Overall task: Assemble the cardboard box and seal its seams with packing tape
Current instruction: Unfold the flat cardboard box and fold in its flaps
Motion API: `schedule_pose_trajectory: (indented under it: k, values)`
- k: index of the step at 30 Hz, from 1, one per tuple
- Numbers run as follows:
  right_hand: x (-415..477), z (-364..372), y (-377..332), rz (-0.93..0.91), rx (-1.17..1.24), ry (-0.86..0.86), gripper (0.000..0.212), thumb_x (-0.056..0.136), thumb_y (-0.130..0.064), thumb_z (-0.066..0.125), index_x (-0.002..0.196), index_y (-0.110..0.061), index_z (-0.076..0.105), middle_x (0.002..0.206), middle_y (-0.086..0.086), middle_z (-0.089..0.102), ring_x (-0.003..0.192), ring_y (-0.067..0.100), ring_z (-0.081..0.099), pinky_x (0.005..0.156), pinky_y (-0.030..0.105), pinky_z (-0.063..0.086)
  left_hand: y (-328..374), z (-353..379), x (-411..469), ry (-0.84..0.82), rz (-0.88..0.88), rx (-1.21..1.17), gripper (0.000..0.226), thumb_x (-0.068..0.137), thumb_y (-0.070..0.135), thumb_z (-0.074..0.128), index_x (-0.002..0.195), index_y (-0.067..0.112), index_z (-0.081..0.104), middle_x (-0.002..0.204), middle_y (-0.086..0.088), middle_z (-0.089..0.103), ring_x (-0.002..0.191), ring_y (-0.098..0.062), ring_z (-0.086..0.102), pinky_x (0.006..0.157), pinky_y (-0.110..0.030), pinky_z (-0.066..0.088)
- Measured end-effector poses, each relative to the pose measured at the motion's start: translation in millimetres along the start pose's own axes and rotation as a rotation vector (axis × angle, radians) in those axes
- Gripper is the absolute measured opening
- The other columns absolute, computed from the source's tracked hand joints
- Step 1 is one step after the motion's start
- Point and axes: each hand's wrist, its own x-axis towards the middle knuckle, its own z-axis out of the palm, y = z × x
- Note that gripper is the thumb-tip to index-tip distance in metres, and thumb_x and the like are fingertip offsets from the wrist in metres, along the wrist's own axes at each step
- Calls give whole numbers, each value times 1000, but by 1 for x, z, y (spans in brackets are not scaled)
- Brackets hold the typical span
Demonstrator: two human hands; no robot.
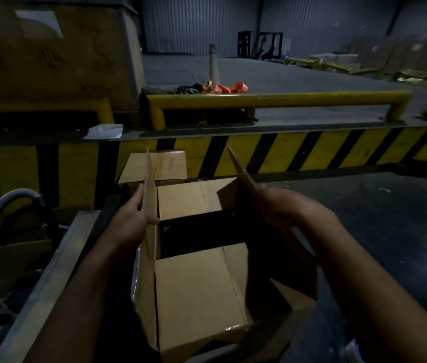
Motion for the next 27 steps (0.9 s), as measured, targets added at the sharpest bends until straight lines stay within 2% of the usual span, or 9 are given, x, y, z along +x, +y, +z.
schedule_pose_trajectory:
  k: [2,6,9,12,14,17,20,23,27]
  values:
    - [-5,10,2,-69,83,-43,42,101,-21,50,142,-18,44,107,3,59,89,17,60,68,30,50,0,1,0,-12,6,25,80,94,-5,50,157,33,18,135,-4,42,93,-9,46,71,-28,39]
    - [-24,41,-6,-104,202,-59,52,98,-44,53,146,-28,40,139,7,52,115,24,57,75,32,44,2,0,0,0,-6,74,80,95,-6,49,158,32,17,155,-15,35,128,-31,42,90,-40,39]
    - [-27,74,-4,-196,223,-87,45,98,-47,51,136,-23,50,129,7,58,99,17,58,68,25,42,4,-1,-1,-1,-19,81,82,94,-7,50,158,32,17,156,-15,34,135,-37,39,102,-48,38]
    - [-24,107,6,-267,66,-56,32,97,-48,49,119,-25,57,115,-1,54,103,18,54,92,42,47,3,-1,-1,-17,-14,74,82,94,-8,49,159,30,16,153,-11,38,135,-34,40,104,-44,37]
    - [-22,122,13,-295,-5,-22,34,98,-46,47,123,-24,54,124,1,50,118,23,46,110,53,32,3,2,-1,-25,6,76,81,94,-7,49,159,29,17,138,0,42,126,-26,44,97,-33,40]
    - [-23,131,18,-326,46,33,39,101,-39,44,133,-18,51,136,9,48,131,28,40,116,53,22,0,18,-2,-29,48,12,71,99,5,50,158,30,20,135,8,44,116,-13,45,86,-21,40]
    - [-29,126,20,-271,375,106,43,103,-36,41,141,-19,50,141,7,54,131,23,47,114,49,31,-18,43,-5,-102,41,26,51,103,44,42,153,35,33,135,13,44,122,-14,47,96,-35,40]
    - [-37,114,18,-173,641,154,55,102,-50,36,148,-22,42,152,2,46,133,15,45,109,36,35,-51,65,-3,-164,36,354,49,104,51,34,144,27,49,147,-8,50,137,-29,45,112,-48,35]
    - [-56,117,2,-157,361,-2,68,98,-60,34,156,-27,22,161,6,28,147,27,26,117,48,22,-83,84,9,-251,100,850,55,104,38,34,157,28,22,167,-11,7,153,-33,1,122,-53,0]
